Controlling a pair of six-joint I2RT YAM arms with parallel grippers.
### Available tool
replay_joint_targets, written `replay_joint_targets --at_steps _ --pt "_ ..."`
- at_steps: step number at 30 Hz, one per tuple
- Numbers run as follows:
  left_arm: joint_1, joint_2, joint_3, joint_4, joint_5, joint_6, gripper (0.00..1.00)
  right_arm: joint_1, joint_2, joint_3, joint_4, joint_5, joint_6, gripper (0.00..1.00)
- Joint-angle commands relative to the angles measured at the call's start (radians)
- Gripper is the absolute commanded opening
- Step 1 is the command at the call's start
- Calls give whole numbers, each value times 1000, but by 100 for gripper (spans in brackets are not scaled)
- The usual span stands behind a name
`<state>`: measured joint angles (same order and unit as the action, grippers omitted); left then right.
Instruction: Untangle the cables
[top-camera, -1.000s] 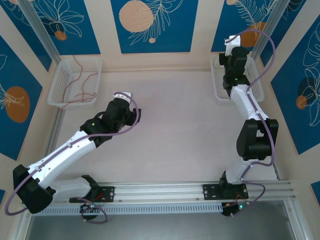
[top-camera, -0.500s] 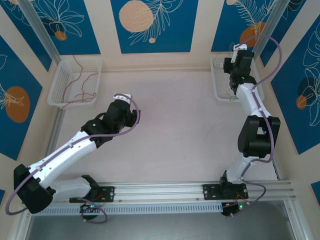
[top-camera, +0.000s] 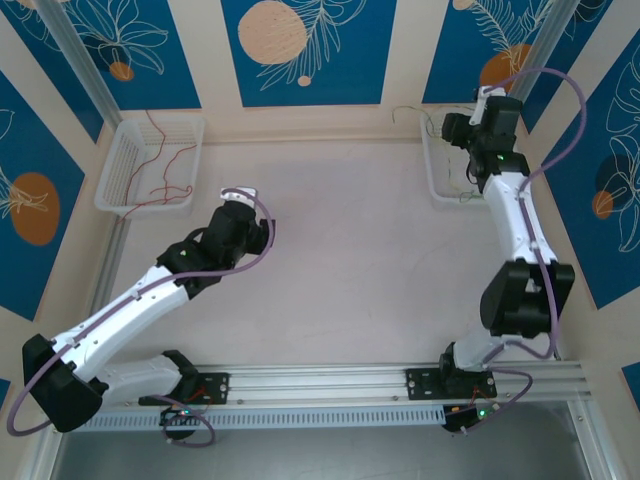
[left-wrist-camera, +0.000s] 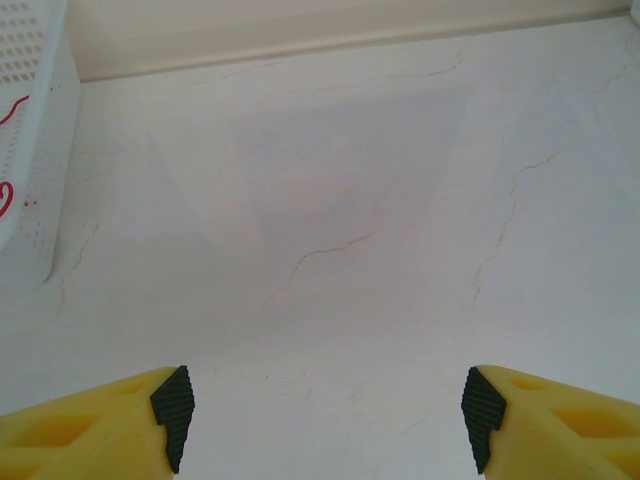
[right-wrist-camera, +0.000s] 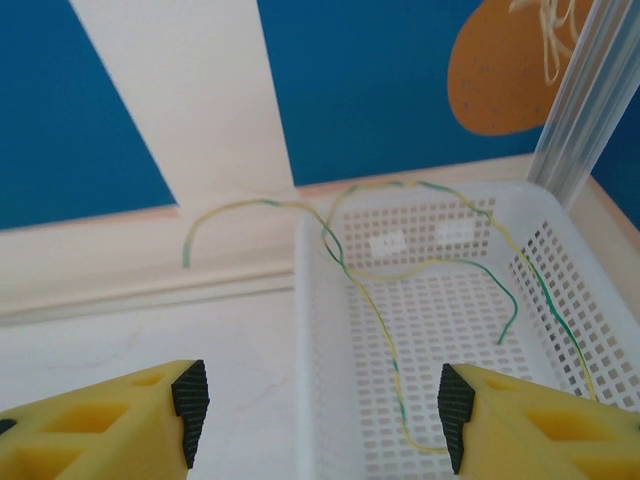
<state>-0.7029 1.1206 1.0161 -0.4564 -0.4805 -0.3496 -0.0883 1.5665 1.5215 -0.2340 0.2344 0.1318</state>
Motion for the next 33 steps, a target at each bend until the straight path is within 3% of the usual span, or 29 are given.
replay_joint_targets --at_steps 1,5,10,14,19,27,31,33 --pt "55 -16 18 -48 9 -16 74 4 -159 -99 87 -91 77 65" --pt "167 -7 37 -78 114 -29 74 14 -209 -156 89 -191 132 66" --pt "215 17 59 -77 157 -20 74 55 -21 23 -131 -343 143 64" --pt "217 45 82 -82 195 -23 74 107 180 206 -241 -332 163 63" --pt "217 36 73 -95 200 -32 74 124 415 403 -248 -335 271 64" --pt "217 -39 38 -113 170 -26 74 131 838 955 -492 -316 332 64" --pt "217 -60 27 -109 174 -32 75 129 906 1005 -467 -234 380 67" --pt "217 -61 20 -102 185 -35 75 122 922 994 -427 -251 391 68"
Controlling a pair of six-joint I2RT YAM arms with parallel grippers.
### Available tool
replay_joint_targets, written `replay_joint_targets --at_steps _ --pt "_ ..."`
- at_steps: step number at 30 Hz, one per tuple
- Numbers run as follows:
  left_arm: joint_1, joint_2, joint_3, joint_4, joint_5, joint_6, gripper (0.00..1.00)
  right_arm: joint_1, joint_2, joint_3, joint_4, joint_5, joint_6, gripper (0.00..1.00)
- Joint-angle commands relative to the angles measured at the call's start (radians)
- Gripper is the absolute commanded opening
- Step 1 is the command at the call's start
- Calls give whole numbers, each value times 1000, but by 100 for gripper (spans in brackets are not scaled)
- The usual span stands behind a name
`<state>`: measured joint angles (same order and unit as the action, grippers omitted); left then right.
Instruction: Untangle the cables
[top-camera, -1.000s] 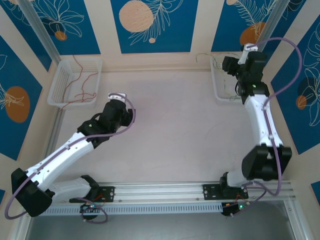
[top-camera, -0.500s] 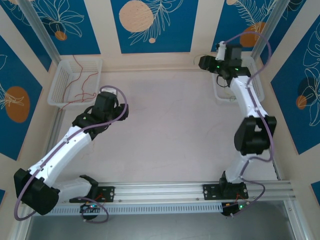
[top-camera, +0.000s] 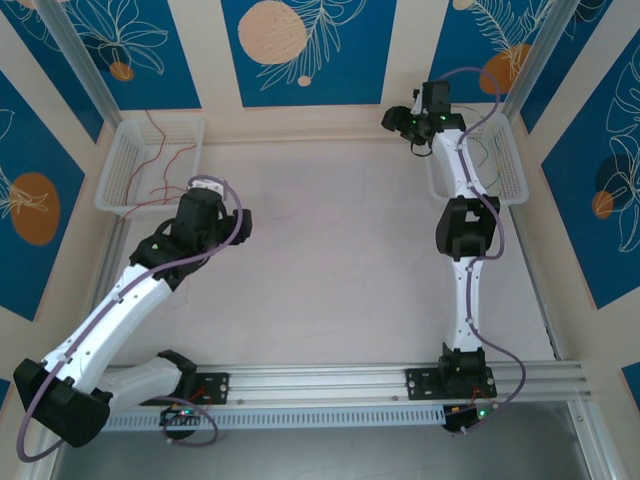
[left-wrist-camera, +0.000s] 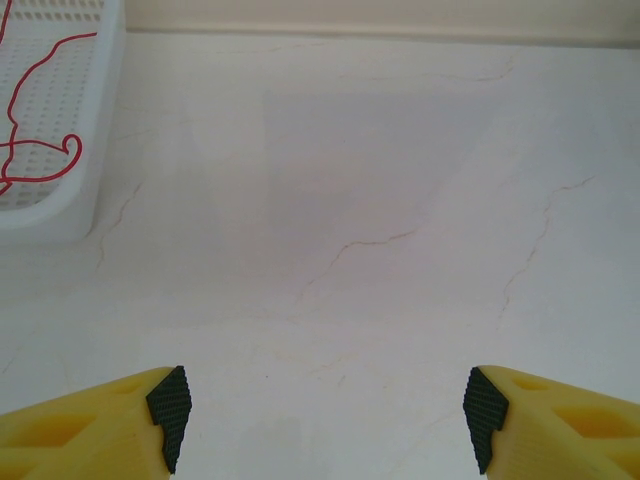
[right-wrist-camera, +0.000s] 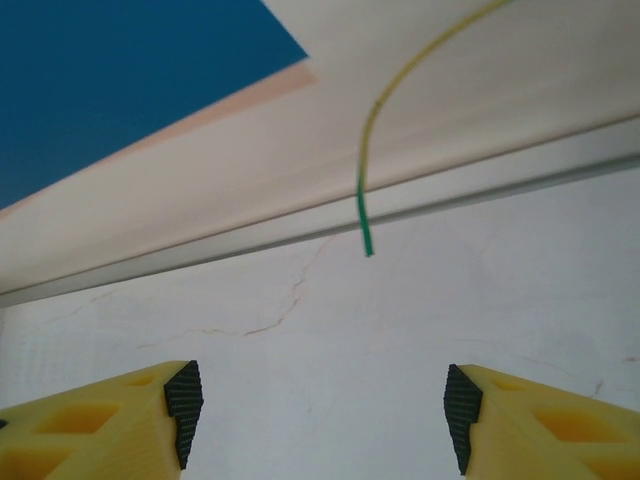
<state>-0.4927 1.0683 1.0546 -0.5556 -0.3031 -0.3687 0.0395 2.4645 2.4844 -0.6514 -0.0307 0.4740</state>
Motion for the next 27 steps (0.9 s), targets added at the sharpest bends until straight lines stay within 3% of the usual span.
replay_joint_targets --at_steps 1,9,15,20,23,27 --pt "6 -8 -22 3 12 -18 75 -5 38 40 -5 15 50 68" --pt "6 4 -27 19 35 -21 75 -7 133 62 127 -76 81 66" --pt "6 -5 -28 10 36 -20 75 -6 225 154 210 -90 136 56" --pt "7 -22 -45 2 23 -18 75 -9 241 178 264 -93 158 57" --pt "6 -24 -55 11 21 -18 75 -9 241 187 281 -95 156 46" --pt "6 -12 -56 23 31 -22 74 -10 241 200 288 -104 148 22"
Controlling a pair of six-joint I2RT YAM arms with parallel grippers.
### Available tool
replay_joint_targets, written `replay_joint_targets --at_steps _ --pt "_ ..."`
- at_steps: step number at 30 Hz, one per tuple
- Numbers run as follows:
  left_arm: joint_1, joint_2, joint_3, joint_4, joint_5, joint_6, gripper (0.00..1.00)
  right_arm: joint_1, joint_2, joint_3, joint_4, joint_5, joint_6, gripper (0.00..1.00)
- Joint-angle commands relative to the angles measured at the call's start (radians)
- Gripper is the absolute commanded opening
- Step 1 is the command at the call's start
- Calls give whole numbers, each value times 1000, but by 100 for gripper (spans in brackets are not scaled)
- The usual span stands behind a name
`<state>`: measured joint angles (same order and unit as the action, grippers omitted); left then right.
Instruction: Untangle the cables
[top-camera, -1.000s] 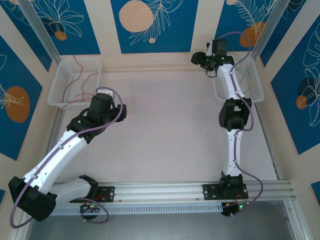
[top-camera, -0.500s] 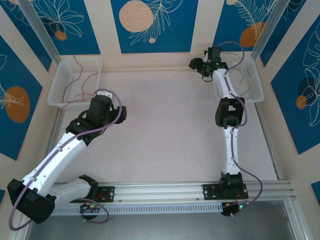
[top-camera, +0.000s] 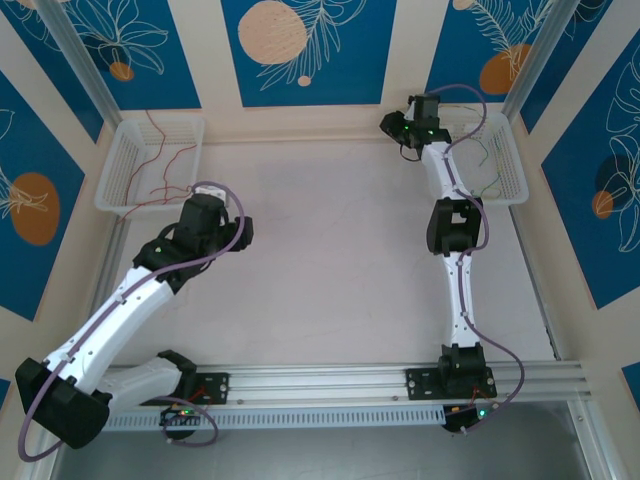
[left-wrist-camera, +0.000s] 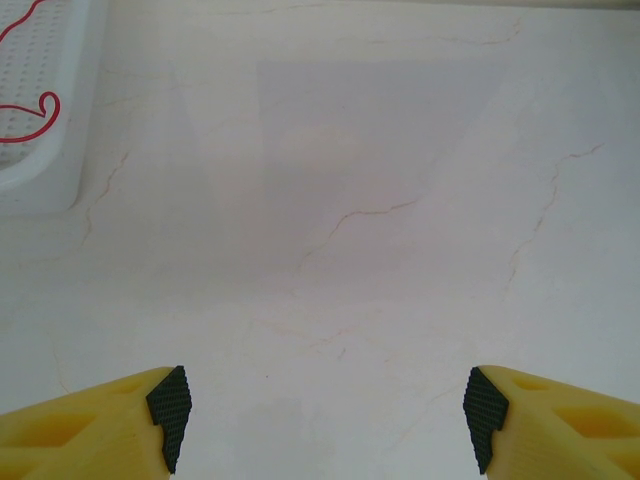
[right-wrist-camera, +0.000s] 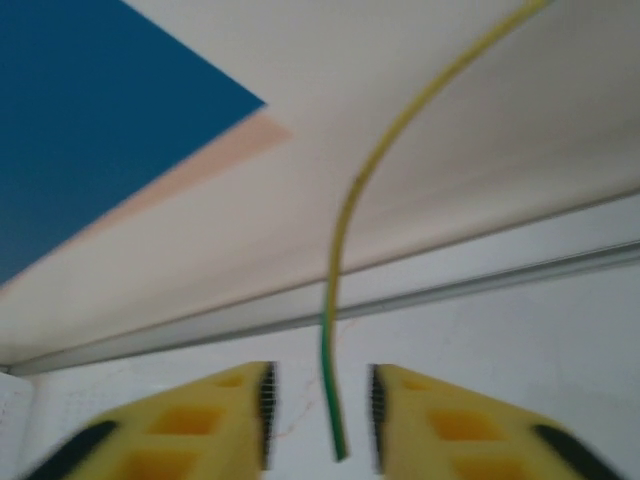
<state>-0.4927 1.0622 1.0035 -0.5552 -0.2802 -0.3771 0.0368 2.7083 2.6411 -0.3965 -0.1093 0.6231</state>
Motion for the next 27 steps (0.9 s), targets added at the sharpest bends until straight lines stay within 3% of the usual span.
replay_joint_targets --at_steps 1,5,13,20,27 --pt "6 -3 -5 23 15 -16 75 -8 -2 47 29 -28 -6 17" --pt "6 -4 -7 20 20 -20 74 -9 -12 64 -32 -5 -16 0" --pt "6 -40 -27 10 13 -26 75 -11 -160 -51 -95 -28 -85 0" --pt "6 -46 -40 27 20 -29 74 -16 -436 -364 -59 11 -215 0" --pt "6 -28 -36 42 37 -34 74 -74 -604 -550 -137 102 -266 0"
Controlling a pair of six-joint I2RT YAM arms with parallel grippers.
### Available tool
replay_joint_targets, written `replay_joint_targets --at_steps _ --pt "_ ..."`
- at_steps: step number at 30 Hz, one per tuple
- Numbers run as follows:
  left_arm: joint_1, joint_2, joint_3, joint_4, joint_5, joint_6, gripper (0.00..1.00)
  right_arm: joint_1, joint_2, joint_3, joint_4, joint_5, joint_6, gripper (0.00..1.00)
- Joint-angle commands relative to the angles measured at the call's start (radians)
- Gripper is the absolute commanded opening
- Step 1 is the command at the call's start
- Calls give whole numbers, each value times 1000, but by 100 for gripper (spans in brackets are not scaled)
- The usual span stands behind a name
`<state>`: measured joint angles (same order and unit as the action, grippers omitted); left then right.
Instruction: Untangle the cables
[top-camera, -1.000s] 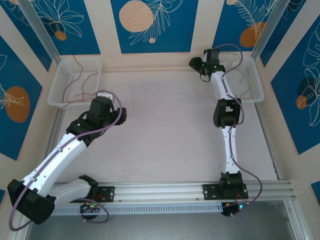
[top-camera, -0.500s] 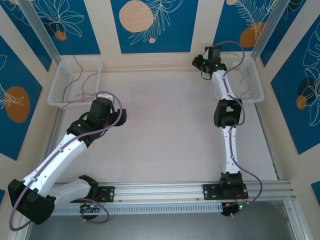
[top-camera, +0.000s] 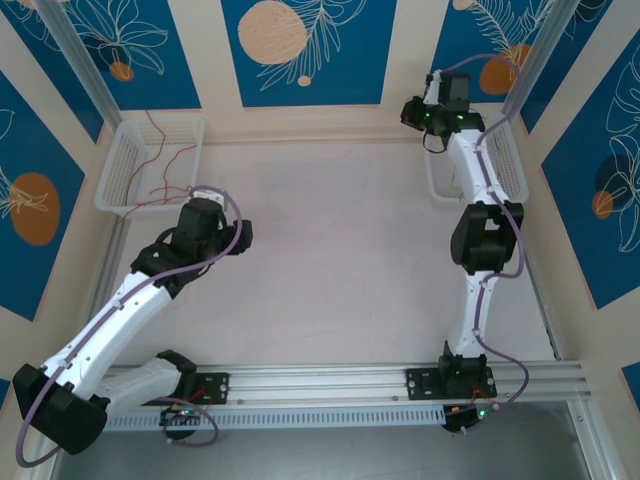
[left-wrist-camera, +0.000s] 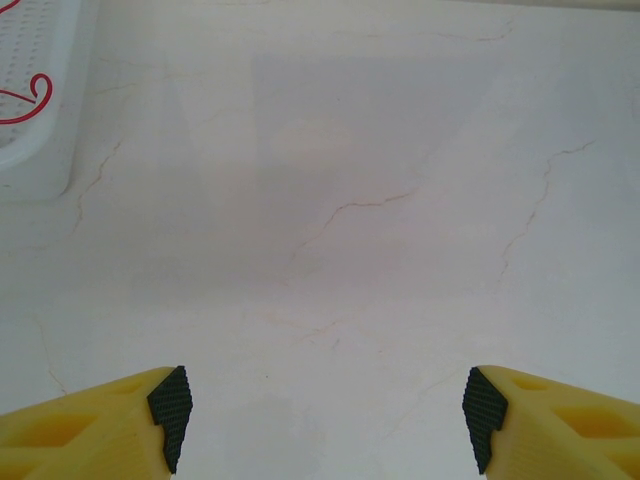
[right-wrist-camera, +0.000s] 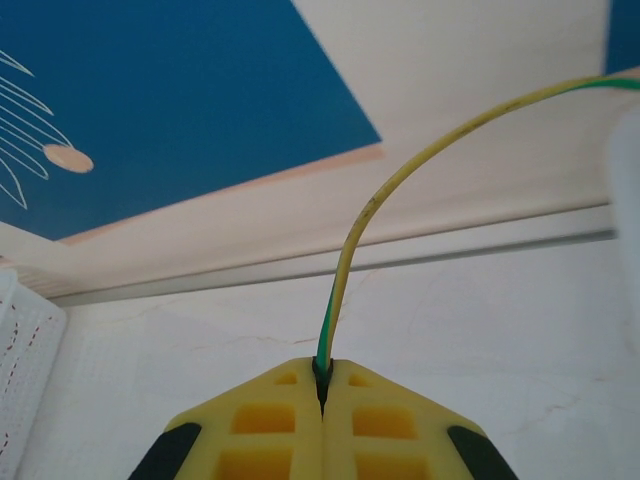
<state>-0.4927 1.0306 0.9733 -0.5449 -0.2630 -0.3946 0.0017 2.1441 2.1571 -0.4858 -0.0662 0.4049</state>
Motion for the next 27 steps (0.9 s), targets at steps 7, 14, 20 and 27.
replay_joint_targets --at_steps 7,14,20,27 --pt "5 14 -3 40 36 -15 74 -110 -89 -225 -60 -34 -68 0" --pt "6 12 -5 31 46 -19 74 -149 -18 -234 -135 -10 -80 0" --pt "5 9 -10 31 44 -20 74 -144 95 -111 -255 111 -117 0" --pt "5 16 1 34 47 -17 74 -139 198 8 -329 213 -147 0"
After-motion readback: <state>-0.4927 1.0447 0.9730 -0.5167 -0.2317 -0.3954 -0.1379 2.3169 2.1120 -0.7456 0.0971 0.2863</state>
